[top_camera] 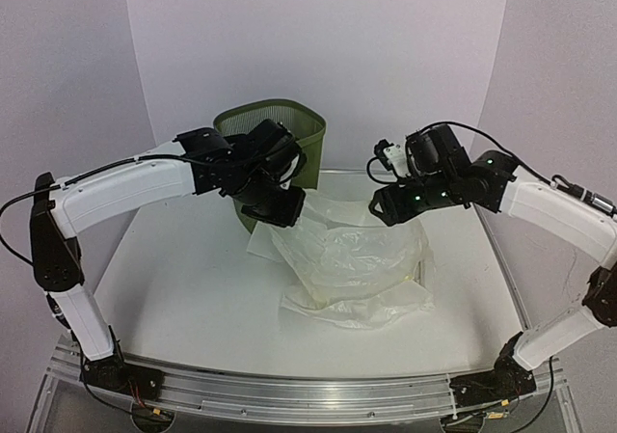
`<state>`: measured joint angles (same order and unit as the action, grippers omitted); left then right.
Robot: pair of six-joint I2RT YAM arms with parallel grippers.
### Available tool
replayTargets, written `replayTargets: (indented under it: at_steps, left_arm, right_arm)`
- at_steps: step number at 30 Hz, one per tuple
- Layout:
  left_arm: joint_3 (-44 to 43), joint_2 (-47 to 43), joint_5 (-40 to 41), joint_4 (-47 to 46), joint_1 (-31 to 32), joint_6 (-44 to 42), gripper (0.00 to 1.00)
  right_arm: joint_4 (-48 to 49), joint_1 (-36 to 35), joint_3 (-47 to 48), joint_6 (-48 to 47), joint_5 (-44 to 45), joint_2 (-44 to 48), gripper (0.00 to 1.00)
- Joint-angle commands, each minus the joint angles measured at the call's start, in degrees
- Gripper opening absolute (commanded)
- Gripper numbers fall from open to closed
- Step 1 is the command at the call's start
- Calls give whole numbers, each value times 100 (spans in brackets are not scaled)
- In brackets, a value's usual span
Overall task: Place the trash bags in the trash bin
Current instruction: Unfold the trash bag at the center of the board.
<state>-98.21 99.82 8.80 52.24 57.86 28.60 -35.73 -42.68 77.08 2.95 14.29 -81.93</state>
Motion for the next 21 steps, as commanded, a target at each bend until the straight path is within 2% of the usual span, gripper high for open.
replayTargets:
  at_steps: [1,4,6,8,10,13,14,17,21]
  left_arm:
    - [-659,363,-235,-13,-3,153,0]
    - [-837,471,-231,-21,-3,184,0]
    - [-884,487,-357,-153,1,143,0]
    - [-939,507,-414,-238,-3,129,0]
    - [-964,491,-415,-351,0,134,0]
    - [-1027,481,-428,-467,-1,90,0]
    - [-1107,509,-426,-472,-2,85,0]
    - [-1397,642,-485,-402,-3,22,0]
    - [-1593,675,-546,-402,-5,-110,0]
  right_arm:
    - [40,-4,254,325,-1147,881,66]
    - [71,-5,205,561,-1561,1264,58]
    - [84,-4,91,831,-2278,1268,57]
    - [67,-6,-37,1252,-2430,1170,58]
    - [51,-4,-290,1509,-1838,1285,64]
    - [43,-5,-828,1684,-198,1847,85]
    - [31,-4,-997,1681,-61,1965,89]
    - [-159,-5,-1329,1807,214,2245,94]
    - [-283,-4,-1785,1761,1183,2377,96]
